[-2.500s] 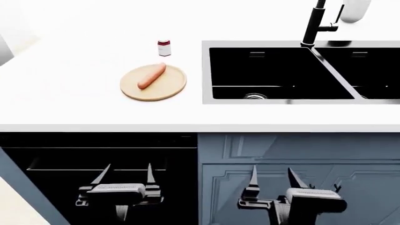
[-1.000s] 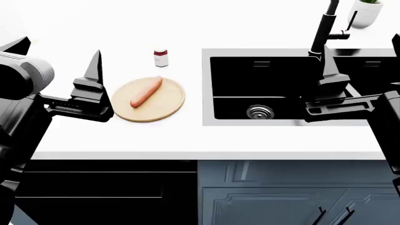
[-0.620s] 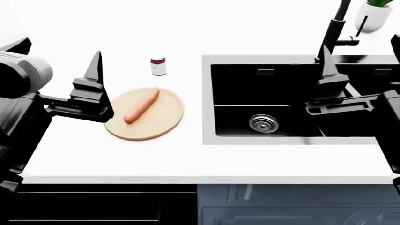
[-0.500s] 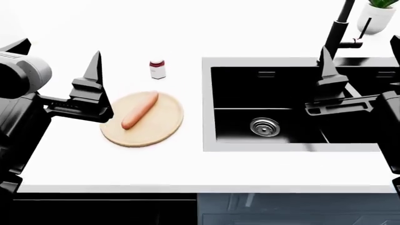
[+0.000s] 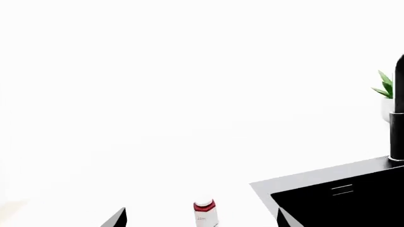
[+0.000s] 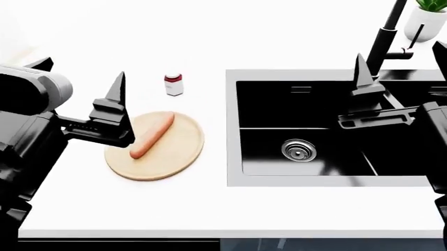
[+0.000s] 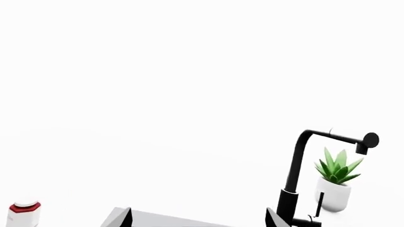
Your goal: Pick the sausage from the counter and place it in the sink. Then turn on the sink faucet.
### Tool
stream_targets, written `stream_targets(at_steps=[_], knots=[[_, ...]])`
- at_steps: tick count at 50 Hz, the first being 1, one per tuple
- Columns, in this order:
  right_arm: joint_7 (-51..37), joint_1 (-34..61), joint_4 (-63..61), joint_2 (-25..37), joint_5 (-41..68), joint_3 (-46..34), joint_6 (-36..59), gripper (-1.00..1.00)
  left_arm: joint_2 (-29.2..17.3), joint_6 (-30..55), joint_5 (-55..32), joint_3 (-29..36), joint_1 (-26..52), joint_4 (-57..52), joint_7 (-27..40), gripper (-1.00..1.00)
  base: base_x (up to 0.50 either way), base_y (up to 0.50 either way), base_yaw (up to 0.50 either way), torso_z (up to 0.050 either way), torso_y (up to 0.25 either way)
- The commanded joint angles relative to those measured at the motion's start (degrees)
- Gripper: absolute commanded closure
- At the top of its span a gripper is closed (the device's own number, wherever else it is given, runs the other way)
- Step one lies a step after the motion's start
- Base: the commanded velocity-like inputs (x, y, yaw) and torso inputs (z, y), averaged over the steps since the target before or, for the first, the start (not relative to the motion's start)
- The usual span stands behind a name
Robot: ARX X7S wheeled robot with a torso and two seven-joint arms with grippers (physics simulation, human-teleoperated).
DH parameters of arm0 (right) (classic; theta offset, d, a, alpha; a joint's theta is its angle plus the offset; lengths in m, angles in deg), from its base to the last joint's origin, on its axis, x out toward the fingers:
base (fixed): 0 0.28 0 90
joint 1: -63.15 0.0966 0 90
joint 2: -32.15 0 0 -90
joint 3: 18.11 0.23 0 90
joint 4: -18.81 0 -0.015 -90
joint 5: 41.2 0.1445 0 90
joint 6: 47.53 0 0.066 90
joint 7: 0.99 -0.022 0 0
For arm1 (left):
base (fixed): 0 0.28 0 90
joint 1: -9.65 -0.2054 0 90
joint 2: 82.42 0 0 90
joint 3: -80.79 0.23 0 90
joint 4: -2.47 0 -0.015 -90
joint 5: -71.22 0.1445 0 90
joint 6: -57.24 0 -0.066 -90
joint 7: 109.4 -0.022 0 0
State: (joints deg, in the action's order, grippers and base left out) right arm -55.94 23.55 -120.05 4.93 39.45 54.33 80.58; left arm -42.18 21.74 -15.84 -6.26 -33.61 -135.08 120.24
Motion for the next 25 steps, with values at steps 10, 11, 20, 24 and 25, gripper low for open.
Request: stream_targets(at_steps=[10,11,20,24,25], knots=[[-2.9,3.3,0.7,-2.3,2.5,-2.3,2.9,-1.00,-8.4,4.0,-27.5,8.9,11.3,3.6,8.5,-1.00,0.00,0.00,0.00,0.000,0.000],[-2.9,3.2,0.8,-2.3,2.5,-2.3,2.9,-1.00,-8.2,4.0,-27.8,9.2,11.4,4.1,8.3,-1.00,0.00,0.00,0.00,0.000,0.000],[-2.6,2.5,1.2,-1.8,2.3,-2.0,2.5,-1.00,-6.6,6.7,-33.4,17.0,17.1,14.6,10.2,-1.00,0.00,0.00,0.00,0.000,0.000],[-2.0,1.3,1.0,-1.3,1.9,-1.5,1.8,-1.00,-5.2,8.9,-34.3,19.7,20.6,18.9,9.8,-1.00,0.00,0.00,0.00,0.000,0.000],[-1.9,1.0,1.0,-1.0,1.9,-1.3,1.6,-1.00,-5.0,9.4,-34.2,20.2,21.0,20.0,9.6,-1.00,0.00,0.00,0.00,0.000,0.000]])
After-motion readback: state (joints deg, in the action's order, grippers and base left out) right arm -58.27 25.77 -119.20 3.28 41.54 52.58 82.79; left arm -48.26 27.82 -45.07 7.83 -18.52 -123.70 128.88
